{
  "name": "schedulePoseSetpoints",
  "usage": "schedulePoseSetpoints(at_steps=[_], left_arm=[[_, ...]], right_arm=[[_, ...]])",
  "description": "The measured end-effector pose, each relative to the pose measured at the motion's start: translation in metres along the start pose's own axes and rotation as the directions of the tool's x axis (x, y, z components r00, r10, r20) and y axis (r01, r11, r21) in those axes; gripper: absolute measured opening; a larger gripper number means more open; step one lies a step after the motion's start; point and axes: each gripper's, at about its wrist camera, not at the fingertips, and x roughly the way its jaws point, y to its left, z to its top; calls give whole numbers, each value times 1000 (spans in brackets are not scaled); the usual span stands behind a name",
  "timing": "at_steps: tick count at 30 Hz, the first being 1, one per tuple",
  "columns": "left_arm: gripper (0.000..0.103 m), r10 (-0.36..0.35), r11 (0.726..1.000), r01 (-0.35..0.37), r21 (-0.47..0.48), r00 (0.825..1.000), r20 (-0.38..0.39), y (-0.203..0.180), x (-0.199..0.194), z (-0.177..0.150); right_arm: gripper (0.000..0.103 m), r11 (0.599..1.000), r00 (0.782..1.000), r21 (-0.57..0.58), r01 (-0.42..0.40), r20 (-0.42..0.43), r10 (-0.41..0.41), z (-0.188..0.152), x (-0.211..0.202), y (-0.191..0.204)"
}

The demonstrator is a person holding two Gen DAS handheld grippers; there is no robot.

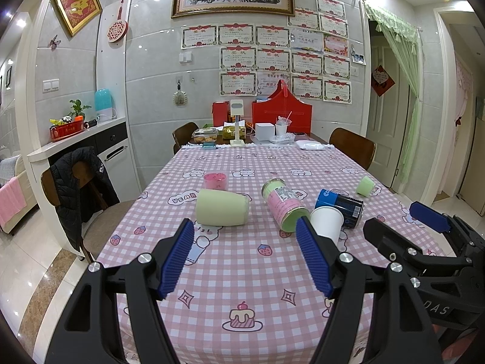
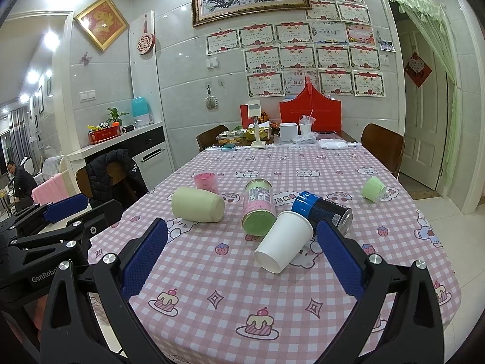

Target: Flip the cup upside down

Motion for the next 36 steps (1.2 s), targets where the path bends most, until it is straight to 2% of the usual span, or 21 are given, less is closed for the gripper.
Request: schedulePoseSetpoints(at_steps=[23, 36], left_arm=[[69, 4, 1000, -4, 1, 1000, -2, 9, -2, -5], [69, -11, 1000, 12, 10, 999, -47, -4, 17, -4]], right_arm=[[95, 1000, 1000, 4, -9, -5, 9, -2, 0, 2], [95, 999, 999, 33, 3, -44, -1, -5, 9, -9]])
